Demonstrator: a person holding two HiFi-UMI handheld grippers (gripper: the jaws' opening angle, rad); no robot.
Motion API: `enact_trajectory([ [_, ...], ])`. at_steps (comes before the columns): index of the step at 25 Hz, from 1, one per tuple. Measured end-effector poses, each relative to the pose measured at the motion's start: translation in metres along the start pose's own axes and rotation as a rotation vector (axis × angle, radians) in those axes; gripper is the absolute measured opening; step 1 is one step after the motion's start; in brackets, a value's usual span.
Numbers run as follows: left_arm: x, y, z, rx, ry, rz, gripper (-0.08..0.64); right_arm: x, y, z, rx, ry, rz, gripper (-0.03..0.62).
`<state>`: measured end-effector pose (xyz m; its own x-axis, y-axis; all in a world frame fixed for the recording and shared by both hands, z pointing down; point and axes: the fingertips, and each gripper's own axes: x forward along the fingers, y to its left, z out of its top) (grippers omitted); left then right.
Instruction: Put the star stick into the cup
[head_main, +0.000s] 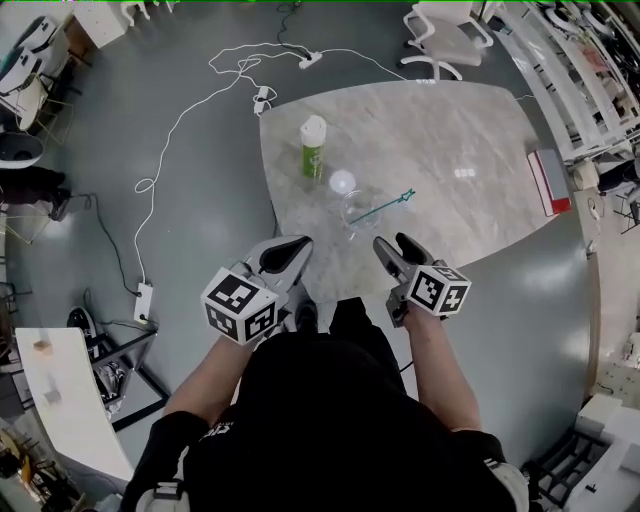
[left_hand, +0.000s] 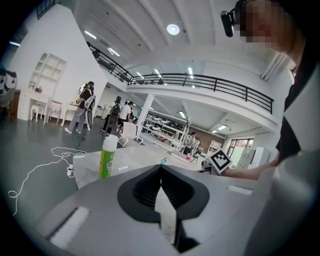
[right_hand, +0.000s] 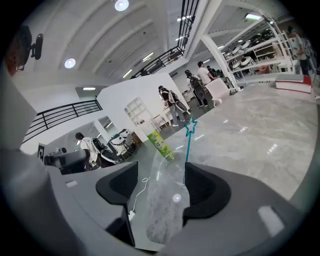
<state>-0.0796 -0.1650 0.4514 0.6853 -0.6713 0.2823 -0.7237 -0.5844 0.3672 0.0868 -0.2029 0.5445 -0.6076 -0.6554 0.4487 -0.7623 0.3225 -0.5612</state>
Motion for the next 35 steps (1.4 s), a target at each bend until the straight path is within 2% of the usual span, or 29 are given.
enact_trajectory([
  [5, -0.017, -0.012, 0.006, 0.017, -0.009, -0.022, 0.003, -0.034, 0.017, 0.000, 0.002, -0.053, -0.017, 0.307],
  [8, -0.024, -0.015, 0.011, 0.022, -0.022, -0.019, 0.003, -0.051, 0.027, 0.009, -0.031, -0.083, -0.011, 0.301],
  [14, -0.033, -0.026, 0.030, 0.059, -0.061, 0.025, 0.003, -0.086, 0.058, 0.048, -0.181, -0.157, 0.030, 0.270],
  [19, -0.029, -0.049, 0.049, 0.148, -0.079, 0.053, 0.003, -0.120, 0.093, 0.077, -0.347, -0.223, 0.125, 0.230],
  [24, -0.027, -0.077, 0.071, 0.200, -0.122, 0.064, 0.003, -0.153, 0.111, 0.091, -0.453, -0.256, 0.185, 0.184],
  [30, -0.027, -0.101, 0.085, 0.244, -0.132, 0.059, 0.003, -0.172, 0.116, 0.114, -0.450, -0.347, 0.214, 0.118],
  [35, -0.027, -0.110, 0.091, 0.265, -0.147, 0.072, 0.003, -0.184, 0.117, 0.113, -0.463, -0.361, 0.235, 0.038],
])
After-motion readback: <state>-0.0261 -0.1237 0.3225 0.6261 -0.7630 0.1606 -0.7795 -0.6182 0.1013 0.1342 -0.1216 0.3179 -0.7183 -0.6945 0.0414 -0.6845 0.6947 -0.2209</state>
